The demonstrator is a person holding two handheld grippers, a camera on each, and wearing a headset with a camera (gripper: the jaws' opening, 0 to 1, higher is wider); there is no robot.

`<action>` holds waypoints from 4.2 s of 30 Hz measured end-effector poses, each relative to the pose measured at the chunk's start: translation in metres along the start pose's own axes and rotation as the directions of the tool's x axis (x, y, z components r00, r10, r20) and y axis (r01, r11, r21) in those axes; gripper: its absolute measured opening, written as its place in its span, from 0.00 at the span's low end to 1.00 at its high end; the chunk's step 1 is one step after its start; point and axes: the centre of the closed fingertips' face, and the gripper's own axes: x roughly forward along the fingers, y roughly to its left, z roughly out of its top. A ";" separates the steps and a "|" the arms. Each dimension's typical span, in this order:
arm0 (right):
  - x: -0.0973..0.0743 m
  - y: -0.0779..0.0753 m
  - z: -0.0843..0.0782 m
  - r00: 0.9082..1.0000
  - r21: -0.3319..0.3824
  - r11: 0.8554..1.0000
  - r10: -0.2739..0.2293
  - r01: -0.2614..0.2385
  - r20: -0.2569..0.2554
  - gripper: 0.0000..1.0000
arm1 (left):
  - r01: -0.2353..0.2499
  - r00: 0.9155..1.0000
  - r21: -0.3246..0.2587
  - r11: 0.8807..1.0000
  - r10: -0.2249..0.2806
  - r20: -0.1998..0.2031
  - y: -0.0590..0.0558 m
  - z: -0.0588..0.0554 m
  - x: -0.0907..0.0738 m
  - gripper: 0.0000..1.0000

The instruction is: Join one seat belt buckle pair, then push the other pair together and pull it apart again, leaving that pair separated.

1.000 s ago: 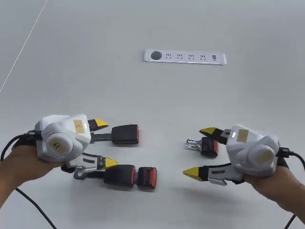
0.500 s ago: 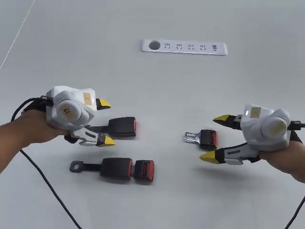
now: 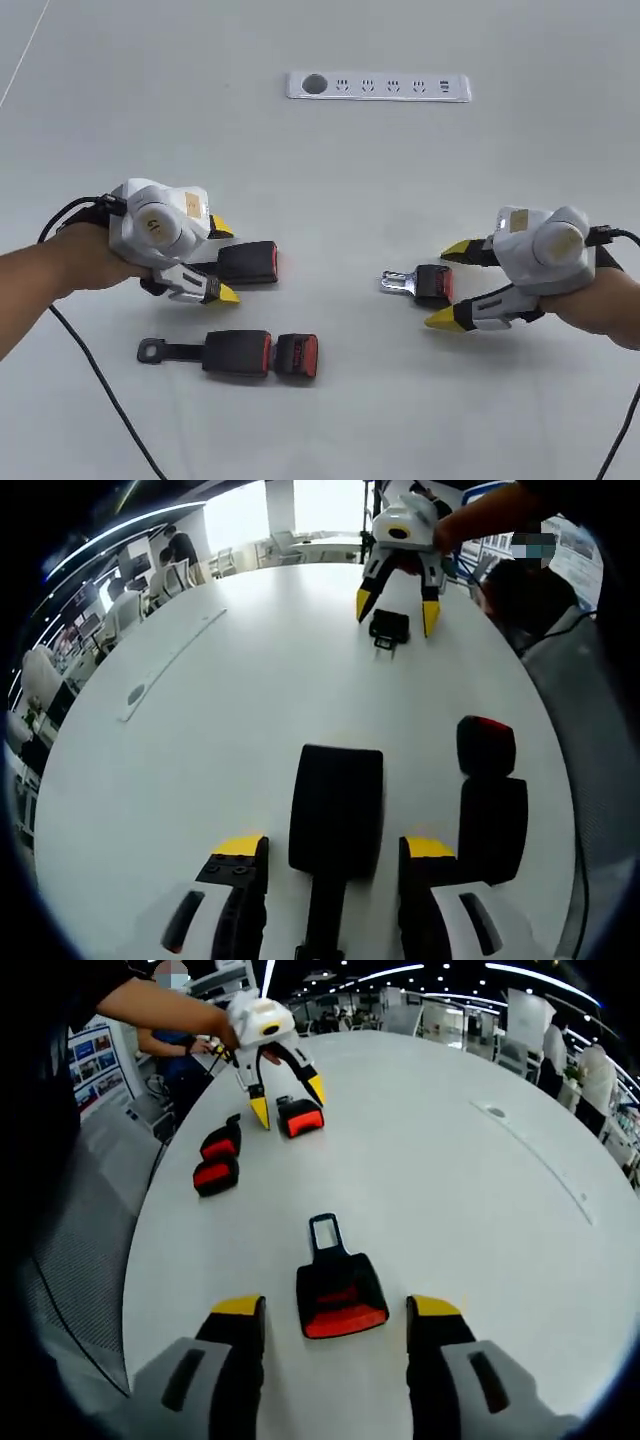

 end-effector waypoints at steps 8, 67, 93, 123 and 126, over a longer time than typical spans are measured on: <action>0.000 0.000 0.003 1.000 -0.016 1.000 0.005 -0.005 -0.008 0.50 | 0.040 0.999 0.048 0.998 -0.040 0.005 -0.002 0.001 0.004 0.47; 0.047 -0.001 0.050 0.998 -0.180 0.983 0.049 -0.043 0.031 0.35 | 0.128 0.991 0.170 0.977 -0.119 -0.059 -0.007 0.004 0.002 0.33; 0.085 0.016 0.096 0.996 -0.195 0.979 0.069 -0.058 0.051 0.35 | 0.129 0.990 0.174 0.976 -0.117 -0.077 -0.008 0.004 0.003 0.33; 0.108 0.025 0.121 0.998 -0.161 0.986 0.056 -0.049 0.040 0.33 | 0.138 0.985 0.190 0.972 -0.114 -0.132 -0.002 -0.003 0.008 0.31; 0.107 0.025 0.121 0.998 -0.143 0.989 0.049 -0.043 0.037 0.33 | 0.141 0.984 0.194 0.971 -0.115 -0.137 -0.002 -0.004 0.009 0.31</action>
